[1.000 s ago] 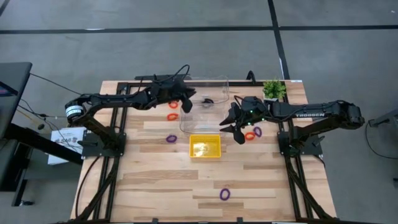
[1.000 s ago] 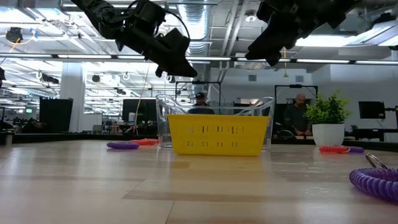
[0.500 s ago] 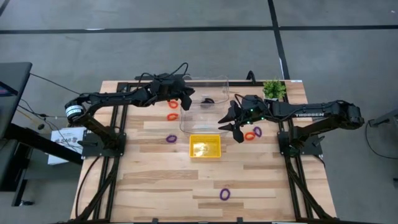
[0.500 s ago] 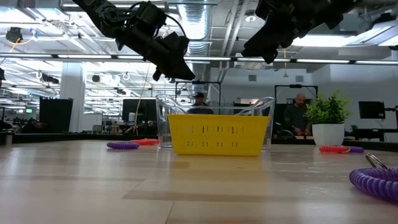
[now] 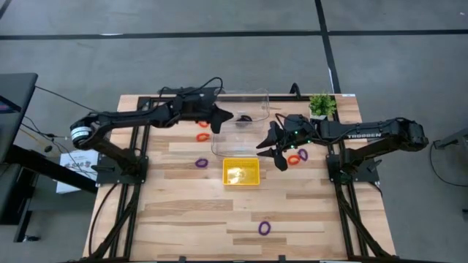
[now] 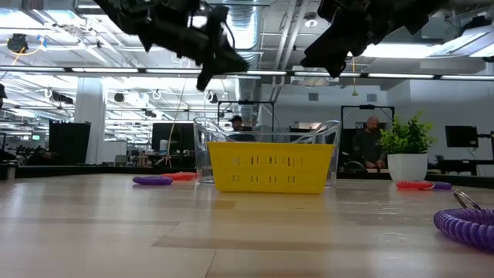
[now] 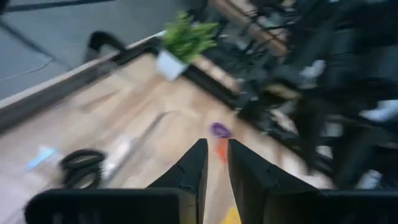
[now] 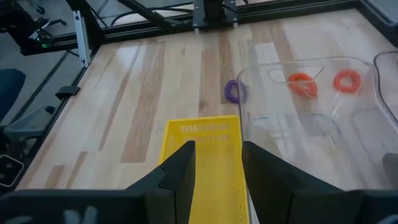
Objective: Sort spring keychains
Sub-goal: Put the bottom purple spring keychain into the yellow bin
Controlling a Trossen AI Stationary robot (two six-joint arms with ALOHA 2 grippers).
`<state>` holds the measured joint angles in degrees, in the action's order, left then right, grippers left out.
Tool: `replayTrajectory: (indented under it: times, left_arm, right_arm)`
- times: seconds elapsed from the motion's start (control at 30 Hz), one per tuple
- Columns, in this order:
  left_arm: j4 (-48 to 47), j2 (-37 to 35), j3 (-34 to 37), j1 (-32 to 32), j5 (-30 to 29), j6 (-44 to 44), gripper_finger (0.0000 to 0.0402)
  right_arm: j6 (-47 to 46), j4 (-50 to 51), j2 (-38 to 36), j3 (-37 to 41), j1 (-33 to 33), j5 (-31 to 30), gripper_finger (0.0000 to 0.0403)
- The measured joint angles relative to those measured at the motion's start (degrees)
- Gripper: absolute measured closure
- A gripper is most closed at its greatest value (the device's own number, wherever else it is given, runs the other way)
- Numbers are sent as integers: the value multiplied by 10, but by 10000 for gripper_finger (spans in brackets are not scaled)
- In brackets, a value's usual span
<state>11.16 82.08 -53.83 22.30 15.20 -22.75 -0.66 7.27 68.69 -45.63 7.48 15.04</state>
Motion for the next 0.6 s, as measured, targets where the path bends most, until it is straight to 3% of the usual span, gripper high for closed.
replayTrajectory:
  times: [0.27, 0.37, 0.6]
  left_arm:
    - [5, -94, 0, -71, 21, 111, 348]
    - [8, -118, 7, -94, -13, 142, 348]
    - [6, -136, 45, -109, -35, 107, 348]
  right_arm:
    - [-9, -2, 0, 0, 0, -1, 280]
    - [-9, -6, 0, 0, 0, -2, 280]
    - [-4, -28, 0, 0, 0, -37, 280]
